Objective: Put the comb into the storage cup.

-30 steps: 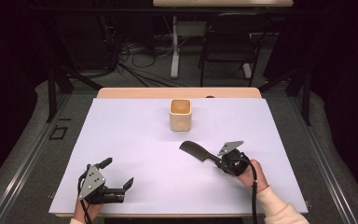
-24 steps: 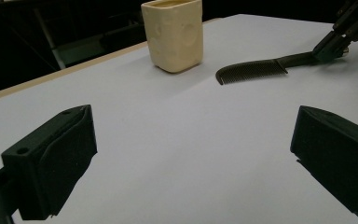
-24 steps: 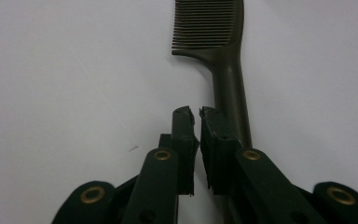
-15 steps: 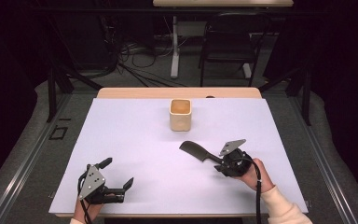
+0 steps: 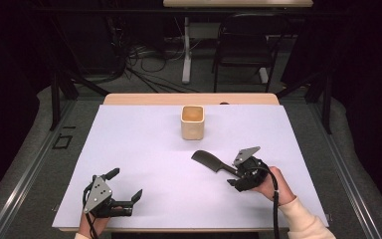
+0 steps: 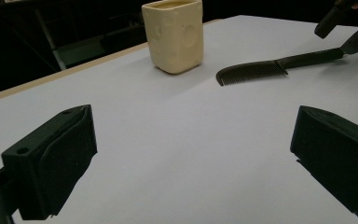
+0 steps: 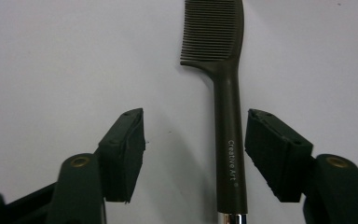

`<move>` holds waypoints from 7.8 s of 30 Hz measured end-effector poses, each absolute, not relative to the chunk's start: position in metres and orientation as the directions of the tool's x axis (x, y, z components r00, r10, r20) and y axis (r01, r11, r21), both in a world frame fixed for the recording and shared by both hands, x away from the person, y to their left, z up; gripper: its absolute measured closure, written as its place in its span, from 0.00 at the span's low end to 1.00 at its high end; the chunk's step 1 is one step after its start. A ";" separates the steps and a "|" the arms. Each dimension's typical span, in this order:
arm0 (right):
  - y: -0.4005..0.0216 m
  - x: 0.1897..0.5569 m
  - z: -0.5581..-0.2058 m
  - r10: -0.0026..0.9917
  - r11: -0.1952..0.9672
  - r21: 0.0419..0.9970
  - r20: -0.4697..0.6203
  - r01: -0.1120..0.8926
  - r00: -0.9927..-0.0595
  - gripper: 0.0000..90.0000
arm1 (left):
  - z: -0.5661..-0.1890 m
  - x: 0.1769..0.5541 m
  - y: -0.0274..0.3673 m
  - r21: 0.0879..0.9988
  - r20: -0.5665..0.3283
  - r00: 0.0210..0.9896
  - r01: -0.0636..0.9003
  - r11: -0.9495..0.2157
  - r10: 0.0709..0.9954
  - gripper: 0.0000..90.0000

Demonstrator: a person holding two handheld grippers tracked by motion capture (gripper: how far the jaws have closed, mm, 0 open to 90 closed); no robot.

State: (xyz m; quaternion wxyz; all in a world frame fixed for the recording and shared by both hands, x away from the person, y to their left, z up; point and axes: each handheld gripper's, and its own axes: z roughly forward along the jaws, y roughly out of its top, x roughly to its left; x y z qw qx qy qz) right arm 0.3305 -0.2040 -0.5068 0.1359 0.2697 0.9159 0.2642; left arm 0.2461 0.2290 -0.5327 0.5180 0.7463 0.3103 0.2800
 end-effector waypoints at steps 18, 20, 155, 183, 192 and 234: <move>-0.196 0.343 -0.503 0.562 0.750 0.492 -0.124 0.441 -0.818 0.06 | -0.533 0.246 0.229 0.947 0.094 0.651 0.176 -0.270 0.754 0.00; -0.194 0.344 -0.503 0.565 0.750 0.488 -0.122 0.447 -0.816 0.04 | -0.533 0.246 0.229 0.947 0.093 0.651 0.176 -0.270 0.753 0.00; -0.193 0.370 -0.479 0.591 0.692 0.526 -0.019 0.495 -0.806 0.80 | -0.533 0.247 0.229 0.947 0.092 0.649 0.179 -0.268 0.755 0.00; -0.207 0.364 -0.472 0.632 0.604 0.632 -0.010 0.484 -0.775 0.80 | -0.533 0.247 0.229 0.949 0.090 0.648 0.175 -0.264 0.756 0.00; -0.209 0.364 -0.469 0.653 0.575 0.664 -0.021 0.478 -0.757 0.80 | -0.533 0.246 0.229 0.949 0.091 0.647 0.175 -0.263 0.757 0.00; -0.205 0.377 -0.464 0.701 0.495 0.754 -0.053 0.432 -0.711 0.80 | -0.533 0.247 0.230 0.950 0.092 0.636 0.175 -0.259 0.766 0.01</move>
